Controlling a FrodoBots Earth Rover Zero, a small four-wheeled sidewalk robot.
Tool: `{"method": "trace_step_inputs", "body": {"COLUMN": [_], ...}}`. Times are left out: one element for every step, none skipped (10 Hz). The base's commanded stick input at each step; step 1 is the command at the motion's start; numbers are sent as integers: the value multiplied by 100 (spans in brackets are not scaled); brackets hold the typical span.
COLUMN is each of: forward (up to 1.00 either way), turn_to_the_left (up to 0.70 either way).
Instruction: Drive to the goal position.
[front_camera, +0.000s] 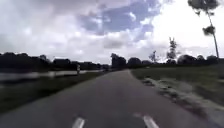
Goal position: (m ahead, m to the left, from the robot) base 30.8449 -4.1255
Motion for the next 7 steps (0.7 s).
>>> {"method": "trace_step_inputs", "body": {"forward": [85, 85, 85, 85, 85, 85, 85], "turn_to_the_left": [0, 0, 0, 0, 0, 0, 0]}}
